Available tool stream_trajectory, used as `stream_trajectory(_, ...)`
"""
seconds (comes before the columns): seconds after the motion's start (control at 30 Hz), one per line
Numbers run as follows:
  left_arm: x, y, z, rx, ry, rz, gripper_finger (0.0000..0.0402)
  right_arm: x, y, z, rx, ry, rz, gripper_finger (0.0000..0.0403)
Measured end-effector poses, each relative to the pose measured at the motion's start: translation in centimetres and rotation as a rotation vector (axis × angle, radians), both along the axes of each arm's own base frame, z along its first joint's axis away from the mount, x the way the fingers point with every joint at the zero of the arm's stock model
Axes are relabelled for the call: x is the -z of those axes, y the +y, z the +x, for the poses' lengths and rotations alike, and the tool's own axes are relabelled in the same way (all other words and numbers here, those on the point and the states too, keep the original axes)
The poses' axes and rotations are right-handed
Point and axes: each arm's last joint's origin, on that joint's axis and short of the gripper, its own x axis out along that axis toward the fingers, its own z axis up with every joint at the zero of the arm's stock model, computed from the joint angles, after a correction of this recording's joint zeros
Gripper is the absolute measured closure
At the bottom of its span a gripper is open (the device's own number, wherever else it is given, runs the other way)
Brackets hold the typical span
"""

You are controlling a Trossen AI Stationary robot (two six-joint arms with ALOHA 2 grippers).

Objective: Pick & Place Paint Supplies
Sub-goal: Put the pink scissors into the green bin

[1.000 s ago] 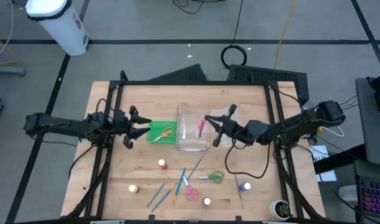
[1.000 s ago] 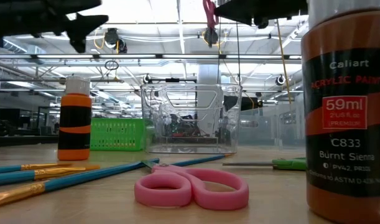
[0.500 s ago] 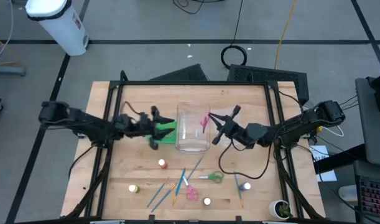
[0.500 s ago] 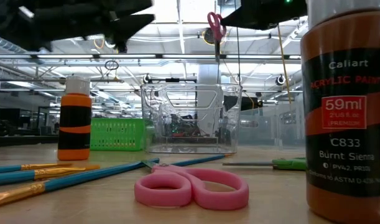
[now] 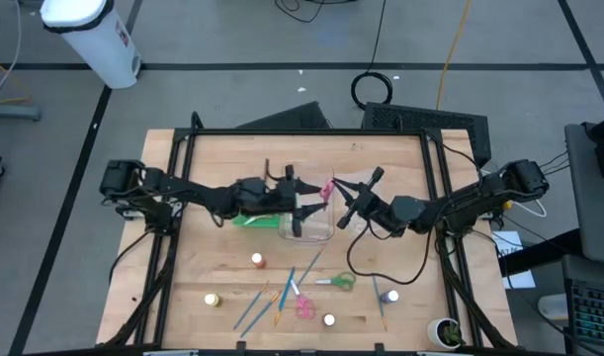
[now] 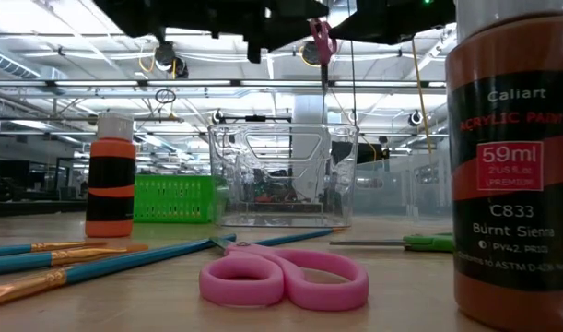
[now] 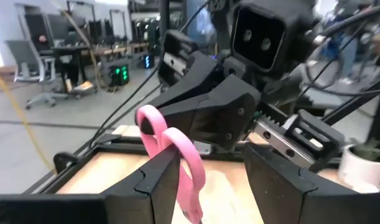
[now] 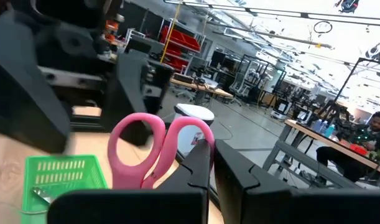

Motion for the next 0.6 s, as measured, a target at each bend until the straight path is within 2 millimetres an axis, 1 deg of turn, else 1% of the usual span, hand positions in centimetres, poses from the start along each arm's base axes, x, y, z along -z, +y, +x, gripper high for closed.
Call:
stream_trajectory(0.07, -0.04, 0.01, 0.44, -0.022, 0.015, 0.002, 0.0215, 0.02, -0.01, 0.01, -0.002, 0.002, -0.001, 0.0403)
stream_trajectory(0.23, -0.15, 0.13, 0.59, -0.076, 0.016, 0.002, 0.0215, 0.04, -0.03, 0.00, 0.003, 0.004, 0.001, 0.0403)
stream_trajectory(0.33, -0.19, 0.22, 0.56, -0.107, 0.017, 0.026, 0.0230, 0.03, -0.04, 0.00, 0.002, 0.002, 0.002, 0.0403)
stream_trajectory(0.37, -0.21, 0.24, 0.56, -0.114, 0.016, 0.031, 0.0241, 0.02, -0.04, 0.00, 0.001, 0.000, 0.004, 0.0403)
stream_trajectory(0.43, -0.26, 0.28, 0.55, -0.128, 0.012, 0.034, 0.0277, 0.01, -0.04, 0.01, 0.000, -0.001, 0.004, 0.0402)
stream_trajectory(0.57, -0.28, 0.40, 0.52, -0.163, 0.010, 0.037, 0.0374, 0.02, -0.02, 0.01, -0.006, -0.008, 0.013, 0.0402)
stream_trajectory(0.6, -0.31, 0.40, 0.51, -0.165, 0.009, 0.044, 0.0383, 0.01, -0.02, 0.01, -0.006, -0.011, 0.017, 0.0402)
